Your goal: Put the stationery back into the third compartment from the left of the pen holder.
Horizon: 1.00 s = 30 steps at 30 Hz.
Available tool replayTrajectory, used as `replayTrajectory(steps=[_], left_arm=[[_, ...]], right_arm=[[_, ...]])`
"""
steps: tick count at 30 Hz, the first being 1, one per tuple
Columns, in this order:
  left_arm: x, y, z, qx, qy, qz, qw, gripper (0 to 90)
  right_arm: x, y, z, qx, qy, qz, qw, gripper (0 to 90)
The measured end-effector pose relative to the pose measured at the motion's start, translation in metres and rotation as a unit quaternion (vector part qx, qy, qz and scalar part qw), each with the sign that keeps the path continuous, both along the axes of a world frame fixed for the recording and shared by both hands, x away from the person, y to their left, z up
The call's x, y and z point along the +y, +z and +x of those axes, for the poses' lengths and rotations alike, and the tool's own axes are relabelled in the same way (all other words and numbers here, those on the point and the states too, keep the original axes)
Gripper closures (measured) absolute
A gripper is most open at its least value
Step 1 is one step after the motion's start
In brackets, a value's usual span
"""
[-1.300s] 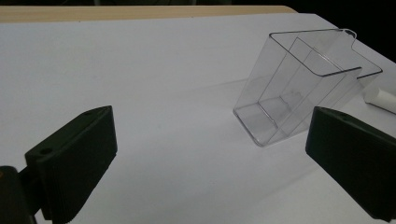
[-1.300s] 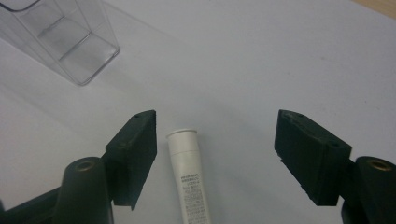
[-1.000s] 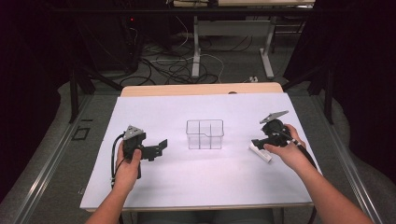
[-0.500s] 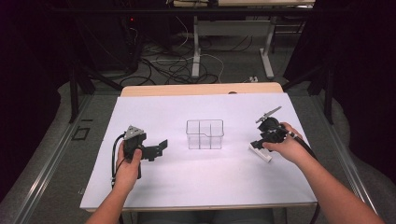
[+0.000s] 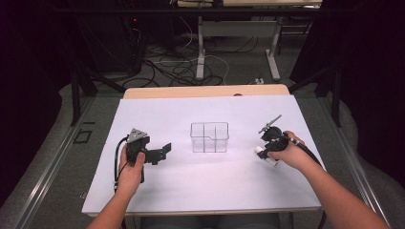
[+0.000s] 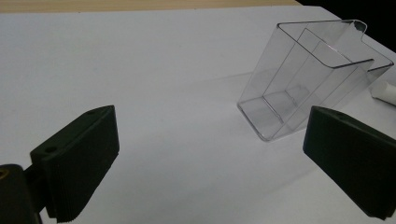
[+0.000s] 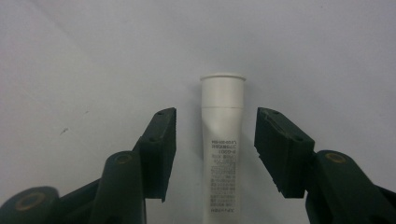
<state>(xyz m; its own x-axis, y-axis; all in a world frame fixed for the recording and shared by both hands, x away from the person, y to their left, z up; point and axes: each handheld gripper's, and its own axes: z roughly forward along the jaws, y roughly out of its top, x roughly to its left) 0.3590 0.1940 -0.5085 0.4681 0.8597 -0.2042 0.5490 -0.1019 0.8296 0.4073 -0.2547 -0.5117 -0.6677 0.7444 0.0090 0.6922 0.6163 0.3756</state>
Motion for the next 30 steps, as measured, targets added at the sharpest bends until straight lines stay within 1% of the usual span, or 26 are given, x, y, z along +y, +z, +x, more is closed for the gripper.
replayTrajectory(steps=[2, 3, 5, 6, 7, 8, 9, 10, 11, 12, 13, 14, 17, 18, 21, 22, 24, 25, 26, 27, 28, 29, 30], left_arm=[[0.000, 0.000, 0.000, -0.002, 0.001, -0.002, 1.0000, 3.5], [0.000, -0.001, 0.000, -0.003, 0.001, -0.002, 1.0000, 3.5], [0.000, -0.001, 0.000, -0.002, 0.001, -0.001, 1.0000, 3.6], [0.000, -0.001, 0.000, -0.003, 0.002, -0.001, 1.0000, 3.6], [0.000, -0.001, 0.000, -0.002, 0.001, -0.001, 1.0000, 3.6], [0.000, -0.001, 0.000, -0.002, 0.001, -0.001, 1.0000, 3.6], [0.000, -0.001, 0.000, -0.002, 0.001, -0.001, 1.0000, 3.6], [0.000, -0.001, 0.000, -0.002, 0.001, -0.001, 1.0000, 3.7], [0.000, -0.001, 0.000, -0.002, 0.002, -0.001, 1.0000, 3.6], [0.000, -0.001, 0.000, -0.002, 0.002, -0.001, 1.0000, 3.6], [0.000, -0.001, 0.000, -0.002, 0.002, -0.001, 1.0000, 3.7], [0.000, -0.001, 0.000, -0.002, 0.003, -0.002, 1.0000, 3.6], [-0.001, -0.001, 0.000, -0.001, 0.004, -0.001, 1.0000, 3.7], [-0.001, -0.002, 0.000, -0.001, 0.004, -0.001, 1.0000, 3.7], [-0.001, -0.002, 0.000, 0.000, 0.004, -0.001, 1.0000, 3.7], [-0.001, -0.002, 0.000, 0.000, 0.004, 0.000, 1.0000, 3.7], [0.000, -0.002, 0.000, 0.001, 0.004, -0.001, 1.0000, 3.7], [0.000, -0.002, 0.000, 0.001, 0.004, -0.001, 1.0000, 3.8], [0.000, -0.002, 0.000, 0.001, 0.004, -0.001, 1.0000, 3.8], [0.000, -0.002, 0.000, 0.002, 0.004, -0.001, 1.0000, 3.8], [0.000, -0.002, 0.000, 0.002, 0.004, -0.001, 1.0000, 3.8], [-0.001, -0.002, 0.000, 0.002, 0.004, -0.001, 1.0000, 3.9], [-0.001, -0.002, 0.000, 0.003, 0.004, -0.001, 1.0000, 3.9]], right_arm=[[0.000, -0.003, 0.000, -0.004, 0.002, 0.002, 1.0000, 50.2], [0.000, -0.003, 0.000, -0.002, 0.000, 0.003, 1.0000, 51.0], [-0.001, -0.005, 0.000, -0.004, 0.006, 0.002, 1.0000, 52.8], [-0.001, -0.005, 0.001, 0.005, 0.008, 0.001, 1.0000, 54.3], [0.000, -0.006, -0.001, 0.005, -0.008, -0.002, 1.0000, 55.6], [-0.002, -0.006, 0.001, 0.002, 0.004, -0.003, 1.0000, 56.5], [-0.002, -0.006, 0.001, 0.004, 0.004, -0.003, 1.0000, 57.6], [-0.002, -0.006, 0.001, 0.002, 0.002, -0.010, 0.9999, 58.7], [-0.002, -0.007, 0.001, 0.008, 0.002, 0.002, 1.0000, 59.4], [-0.002, -0.008, 0.003, 0.003, 0.014, -0.001, 0.9999, 59.8], [-0.002, -0.008, 0.002, 0.007, 0.000, -0.005, 1.0000, 60.6], [-0.003, -0.009, 0.003, 0.005, 0.006, -0.012, 0.9999, 61.5], [-0.001, -0.010, 0.004, 0.006, 0.001, -0.017, 0.9998, 64.0], [-0.001, -0.010, 0.004, 0.009, 0.001, -0.015, 0.9998, 64.6], [-0.001, -0.011, 0.005, 0.012, 0.000, -0.010, 0.9999, 66.0], [-0.001, -0.010, 0.005, 0.012, 0.000, -0.017, 0.9998, 66.3], [-0.002, -0.010, 0.005, 0.012, 0.001, -0.020, 0.9997, 66.6], [-0.002, -0.011, 0.005, 0.015, -0.002, -0.013, 0.9998, 66.6], [-0.002, -0.011, 0.005, 0.011, -0.005, -0.020, 0.9997, 66.6], [-0.001, -0.011, 0.005, 0.012, -0.007, -0.019, 0.9997, 66.6], [-0.002, -0.010, 0.006, 0.016, -0.002, -0.021, 0.9997, 66.6], [-0.002, -0.011, 0.006, 0.017, -0.002, -0.012, 0.9998, 66.6], [-0.002, -0.012, 0.006, 0.017, 0.001, -0.010, 0.9998, 66.5]])
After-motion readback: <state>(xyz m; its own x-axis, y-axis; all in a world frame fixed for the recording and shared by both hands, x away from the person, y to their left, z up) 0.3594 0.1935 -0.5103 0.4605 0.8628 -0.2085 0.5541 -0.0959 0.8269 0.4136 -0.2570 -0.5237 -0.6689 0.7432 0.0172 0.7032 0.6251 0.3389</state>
